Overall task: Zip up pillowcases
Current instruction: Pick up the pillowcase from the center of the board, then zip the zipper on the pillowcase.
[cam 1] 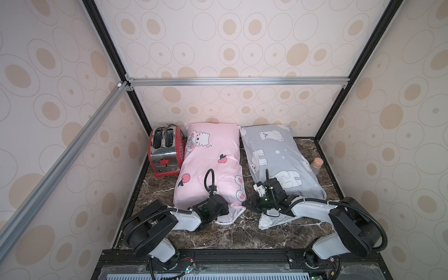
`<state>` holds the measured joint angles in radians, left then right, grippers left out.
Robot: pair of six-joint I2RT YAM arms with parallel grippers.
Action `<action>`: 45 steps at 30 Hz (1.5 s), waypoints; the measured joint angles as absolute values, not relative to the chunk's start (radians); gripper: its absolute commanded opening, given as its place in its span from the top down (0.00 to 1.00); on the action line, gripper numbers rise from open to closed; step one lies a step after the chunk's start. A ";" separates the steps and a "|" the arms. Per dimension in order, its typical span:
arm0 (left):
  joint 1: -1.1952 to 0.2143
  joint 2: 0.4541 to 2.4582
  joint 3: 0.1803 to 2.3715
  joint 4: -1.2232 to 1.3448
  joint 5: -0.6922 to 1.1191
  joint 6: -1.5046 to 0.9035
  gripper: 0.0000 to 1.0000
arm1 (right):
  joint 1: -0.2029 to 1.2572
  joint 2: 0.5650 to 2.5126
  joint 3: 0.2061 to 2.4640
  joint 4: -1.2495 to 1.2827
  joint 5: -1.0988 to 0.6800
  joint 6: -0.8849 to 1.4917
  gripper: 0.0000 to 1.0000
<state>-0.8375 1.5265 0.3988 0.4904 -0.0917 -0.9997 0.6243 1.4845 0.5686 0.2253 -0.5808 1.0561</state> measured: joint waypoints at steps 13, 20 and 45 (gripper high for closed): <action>-0.846 1.499 0.399 0.459 -0.103 -1.006 0.63 | 0.629 1.464 0.557 0.233 -0.565 1.093 0.95; -0.854 1.262 0.453 0.099 -0.144 -0.953 0.22 | 0.635 1.401 0.567 0.133 -0.545 1.056 1.00; -0.922 1.117 0.480 0.208 0.281 -1.148 0.77 | 0.730 1.301 0.683 -0.099 -0.384 0.904 1.00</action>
